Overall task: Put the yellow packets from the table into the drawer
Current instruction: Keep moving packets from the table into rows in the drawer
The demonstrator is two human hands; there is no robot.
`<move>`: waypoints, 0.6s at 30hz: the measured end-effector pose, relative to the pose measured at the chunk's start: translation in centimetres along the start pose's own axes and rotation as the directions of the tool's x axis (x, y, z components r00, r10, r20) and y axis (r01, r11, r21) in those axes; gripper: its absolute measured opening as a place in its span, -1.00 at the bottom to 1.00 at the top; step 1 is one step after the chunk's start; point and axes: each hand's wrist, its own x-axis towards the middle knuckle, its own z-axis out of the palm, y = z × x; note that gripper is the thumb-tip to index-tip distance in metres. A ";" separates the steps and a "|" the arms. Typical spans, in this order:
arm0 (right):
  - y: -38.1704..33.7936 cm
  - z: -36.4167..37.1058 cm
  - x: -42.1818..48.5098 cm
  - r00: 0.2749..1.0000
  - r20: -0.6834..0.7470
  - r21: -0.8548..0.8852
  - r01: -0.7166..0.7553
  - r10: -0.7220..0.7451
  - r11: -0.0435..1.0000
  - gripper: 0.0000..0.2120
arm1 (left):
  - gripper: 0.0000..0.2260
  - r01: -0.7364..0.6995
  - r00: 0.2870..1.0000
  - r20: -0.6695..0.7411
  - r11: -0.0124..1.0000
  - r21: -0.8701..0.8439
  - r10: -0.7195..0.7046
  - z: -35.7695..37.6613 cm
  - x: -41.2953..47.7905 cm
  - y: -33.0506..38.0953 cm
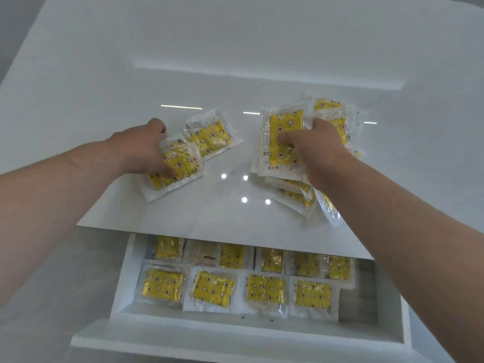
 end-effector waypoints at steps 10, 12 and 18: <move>2.7 -1.9 -3.5 0.988 0.155 -0.016 -0.023 0.025 1.000 -0.78 | -0.78 -0.040 0.998 0.019 0.912 -0.409 0.053 0.6 -5.7 -1.4; 3.4 -2.6 -4.3 0.977 0.215 -0.053 0.007 0.005 0.999 -0.77 | -0.83 -0.024 0.996 0.062 0.883 -0.470 0.061 1.0 -7.2 -1.1; 6.9 -4.9 -7.0 0.812 0.584 -0.420 0.323 -0.020 0.848 -0.90 | -0.85 0.031 0.938 0.302 0.829 -0.558 0.168 3.8 -11.3 0.8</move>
